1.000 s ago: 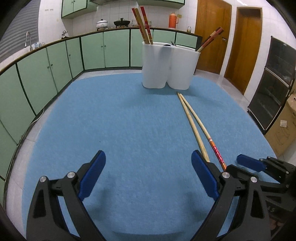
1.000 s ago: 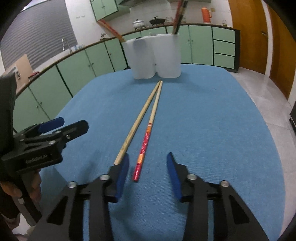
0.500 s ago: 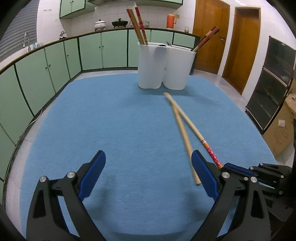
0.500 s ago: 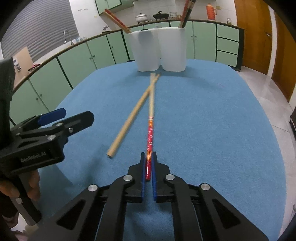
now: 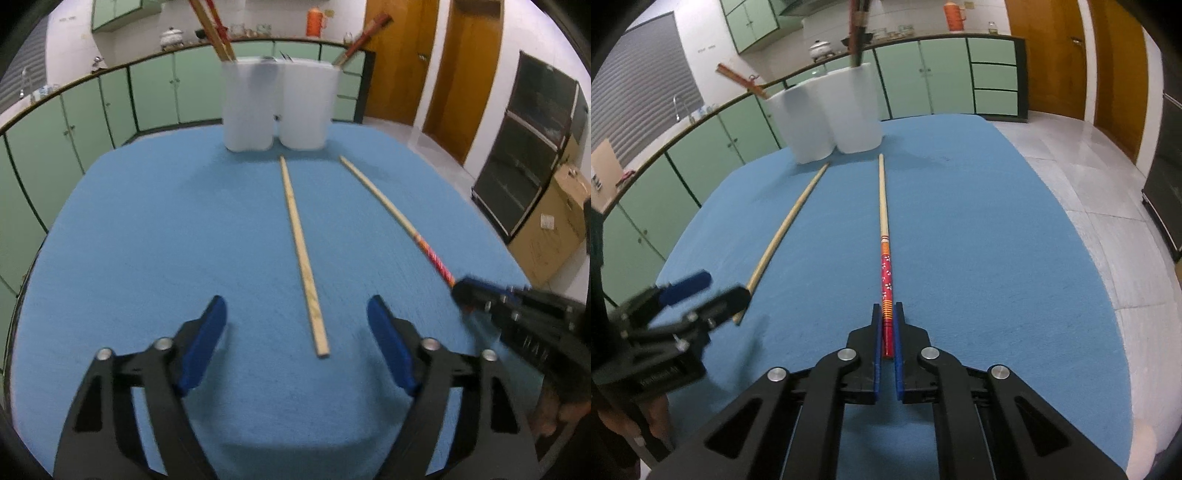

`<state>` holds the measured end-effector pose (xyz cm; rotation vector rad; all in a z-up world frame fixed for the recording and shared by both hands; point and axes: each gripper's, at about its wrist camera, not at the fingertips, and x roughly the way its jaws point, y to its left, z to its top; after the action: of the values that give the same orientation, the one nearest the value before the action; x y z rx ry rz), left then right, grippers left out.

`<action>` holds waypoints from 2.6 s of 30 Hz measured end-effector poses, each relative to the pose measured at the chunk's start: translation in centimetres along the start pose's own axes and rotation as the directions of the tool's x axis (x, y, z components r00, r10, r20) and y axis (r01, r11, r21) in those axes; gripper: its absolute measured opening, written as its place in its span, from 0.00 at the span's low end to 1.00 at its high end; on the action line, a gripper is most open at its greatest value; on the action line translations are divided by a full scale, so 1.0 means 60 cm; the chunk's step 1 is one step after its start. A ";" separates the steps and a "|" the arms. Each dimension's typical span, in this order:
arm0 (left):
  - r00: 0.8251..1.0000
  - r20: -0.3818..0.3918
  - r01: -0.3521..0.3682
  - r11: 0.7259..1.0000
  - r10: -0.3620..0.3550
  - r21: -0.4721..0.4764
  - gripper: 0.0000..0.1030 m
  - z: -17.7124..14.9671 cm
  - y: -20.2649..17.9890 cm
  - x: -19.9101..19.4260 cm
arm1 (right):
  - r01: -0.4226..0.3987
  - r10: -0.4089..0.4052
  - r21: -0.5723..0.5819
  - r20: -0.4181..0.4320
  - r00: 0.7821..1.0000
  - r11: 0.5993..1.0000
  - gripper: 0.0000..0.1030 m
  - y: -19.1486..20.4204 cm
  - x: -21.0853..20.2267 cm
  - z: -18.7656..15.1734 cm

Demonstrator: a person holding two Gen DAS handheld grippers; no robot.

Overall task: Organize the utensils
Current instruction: 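Grasp the plain wooden chopstick with the left tool while the right grasps the red-patterned one, then lift both chopsticks and lower them into the holder with both tools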

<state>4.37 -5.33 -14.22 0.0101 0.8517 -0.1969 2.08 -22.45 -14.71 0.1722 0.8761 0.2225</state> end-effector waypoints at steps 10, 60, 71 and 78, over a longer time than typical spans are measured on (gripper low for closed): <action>0.998 -0.046 -0.034 0.999 0.034 0.013 0.32 -0.003 -0.012 0.016 | -0.015 0.015 -0.008 0.002 1.000 1.000 0.05 0.004 0.013 0.017; 0.998 0.030 -0.053 0.998 0.053 0.016 0.06 0.023 -0.025 -0.047 | -0.010 0.014 -0.097 0.040 0.999 0.995 0.06 0.009 -0.055 0.030; 0.969 0.239 -0.069 0.997 0.056 0.046 0.06 0.115 -0.035 -0.177 | 0.001 0.040 -0.162 0.249 0.968 0.987 0.06 0.021 -0.184 0.129; 0.941 0.339 -0.028 0.999 0.017 0.029 0.06 0.179 -0.027 -0.228 | -0.042 0.103 -0.198 0.310 0.945 0.979 0.06 0.033 -0.219 0.193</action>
<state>3.31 -5.58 3.17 0.0167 0.5033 -0.1846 2.70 -24.66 2.78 0.0597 0.5228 0.3360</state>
